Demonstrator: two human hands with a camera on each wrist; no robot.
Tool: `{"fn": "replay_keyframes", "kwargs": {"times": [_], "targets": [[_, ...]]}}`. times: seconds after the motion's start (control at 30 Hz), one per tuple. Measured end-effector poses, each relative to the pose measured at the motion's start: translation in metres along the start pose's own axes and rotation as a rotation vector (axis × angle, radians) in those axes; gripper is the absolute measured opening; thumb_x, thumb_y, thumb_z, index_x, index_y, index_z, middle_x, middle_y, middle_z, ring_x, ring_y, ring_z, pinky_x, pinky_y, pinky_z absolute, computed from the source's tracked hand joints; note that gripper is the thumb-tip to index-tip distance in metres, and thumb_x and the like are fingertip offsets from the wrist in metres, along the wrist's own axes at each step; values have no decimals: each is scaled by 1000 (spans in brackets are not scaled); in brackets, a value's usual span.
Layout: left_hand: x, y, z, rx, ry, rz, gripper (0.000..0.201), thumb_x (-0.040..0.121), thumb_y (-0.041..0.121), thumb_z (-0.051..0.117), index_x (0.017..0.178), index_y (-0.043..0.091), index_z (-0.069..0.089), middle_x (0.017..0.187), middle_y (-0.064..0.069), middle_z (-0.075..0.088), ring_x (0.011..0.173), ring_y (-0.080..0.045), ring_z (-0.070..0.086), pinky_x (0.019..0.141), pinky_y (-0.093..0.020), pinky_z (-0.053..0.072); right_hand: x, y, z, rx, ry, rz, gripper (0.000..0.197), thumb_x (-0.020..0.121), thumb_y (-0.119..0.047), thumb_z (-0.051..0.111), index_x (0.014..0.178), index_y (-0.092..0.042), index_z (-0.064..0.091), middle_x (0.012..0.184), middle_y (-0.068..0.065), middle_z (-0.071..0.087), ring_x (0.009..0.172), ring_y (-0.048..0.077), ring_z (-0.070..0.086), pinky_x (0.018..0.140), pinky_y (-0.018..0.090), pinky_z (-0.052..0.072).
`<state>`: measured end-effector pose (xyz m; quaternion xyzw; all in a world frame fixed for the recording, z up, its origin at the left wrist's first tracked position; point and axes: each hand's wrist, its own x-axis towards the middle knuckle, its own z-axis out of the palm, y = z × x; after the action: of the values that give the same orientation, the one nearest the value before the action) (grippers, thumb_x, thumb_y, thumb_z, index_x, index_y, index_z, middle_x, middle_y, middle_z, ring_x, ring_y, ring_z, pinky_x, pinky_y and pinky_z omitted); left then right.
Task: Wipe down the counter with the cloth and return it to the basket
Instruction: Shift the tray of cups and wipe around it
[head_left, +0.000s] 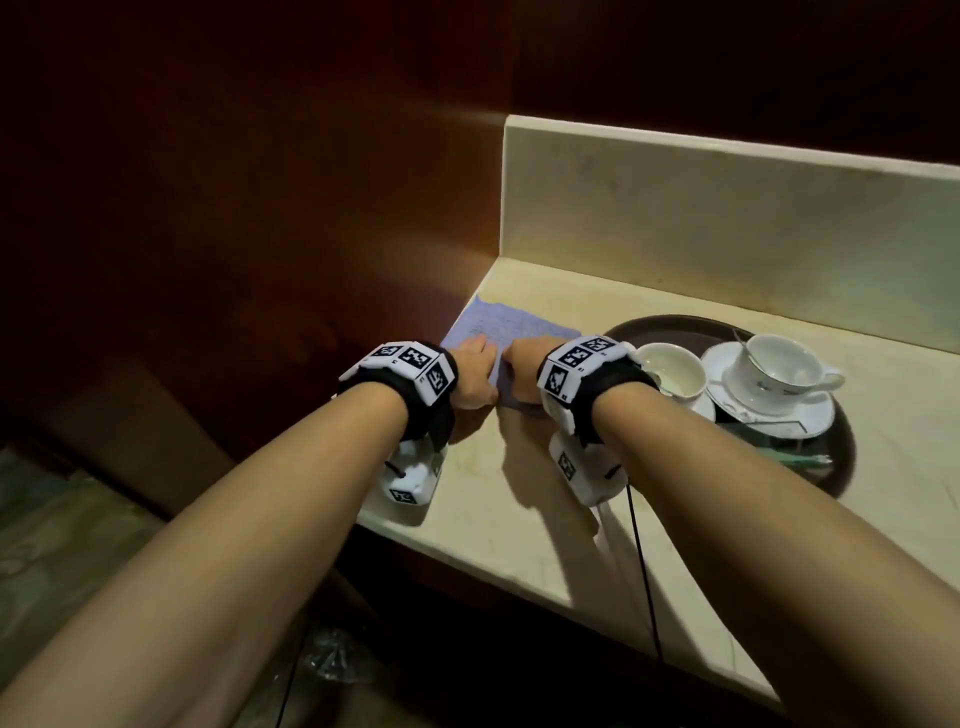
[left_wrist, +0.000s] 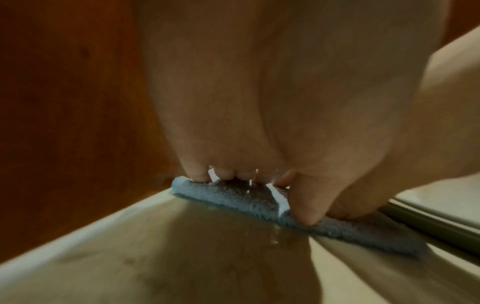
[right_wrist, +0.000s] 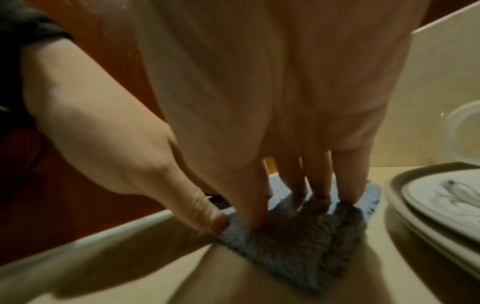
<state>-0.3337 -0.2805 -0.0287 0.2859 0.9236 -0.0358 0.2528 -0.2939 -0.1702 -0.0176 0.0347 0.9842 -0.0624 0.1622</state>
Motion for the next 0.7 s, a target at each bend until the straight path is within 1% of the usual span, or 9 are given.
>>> {"fn": "replay_keyframes", "kwargs": {"times": [0.1,0.17,0.27,0.33,0.4,0.47,0.53,0.63,0.7], "targets": [[24,-4,-7,-23,50,-9,77,100,32,48,156,8,0,163,-13,-1,151,-26,2,119,-38,12,21,4,-13,-17,-19,61,36,94,-18,58,128,-6,58,130,16,59,121,33,56,92,35,46],[38,-3,-16,-39,81,0,74,100,34,46,156,12,4,162,-14,8,150,-27,10,118,-40,16,44,7,-18,-44,-50,86,37,89,-23,63,123,-10,61,125,15,62,115,36,59,90,37,49],[60,1,-28,-44,70,6,74,100,38,44,156,15,3,162,-13,7,150,-28,8,119,-41,15,88,25,-19,-111,-84,157,38,65,-41,72,97,-21,66,91,10,70,80,39,67,77,55,55],[76,2,-36,-35,44,2,77,99,40,44,156,17,-4,163,-12,1,151,-27,3,121,-41,11,99,35,-25,-99,-99,191,29,70,-42,69,87,-22,58,78,5,65,77,35,66,75,57,55],[92,3,-43,-29,18,-3,79,99,43,42,156,20,-7,164,-11,-4,151,-27,-1,122,-42,8,84,33,-42,-114,-101,190,28,75,-40,68,86,-25,48,90,8,65,88,37,67,80,58,52],[104,5,-50,-19,12,-5,78,100,44,41,156,21,-7,164,-11,-6,151,-27,-1,122,-43,8,91,39,-49,-135,-109,213,33,71,-36,71,85,-22,45,103,14,64,98,39,65,85,61,48],[115,8,-57,-14,24,-2,75,101,43,38,156,20,-7,163,-11,-6,151,-27,-2,121,-42,7,104,48,-53,-122,-159,202,32,66,-33,71,80,-18,46,106,14,66,98,40,65,86,60,49],[129,11,-62,-9,30,-1,73,102,43,35,157,17,-7,163,-12,-7,151,-26,-3,120,-38,5,114,62,-63,-104,-158,145,28,63,-36,67,82,-20,52,96,10,65,92,37,65,83,56,54],[138,11,-65,1,23,-2,75,101,45,35,157,17,-6,163,-12,-7,151,-26,-5,120,-40,4,117,67,-70,-99,-162,133,29,56,-36,62,79,-21,54,92,7,65,88,35,64,83,54,55]]}}
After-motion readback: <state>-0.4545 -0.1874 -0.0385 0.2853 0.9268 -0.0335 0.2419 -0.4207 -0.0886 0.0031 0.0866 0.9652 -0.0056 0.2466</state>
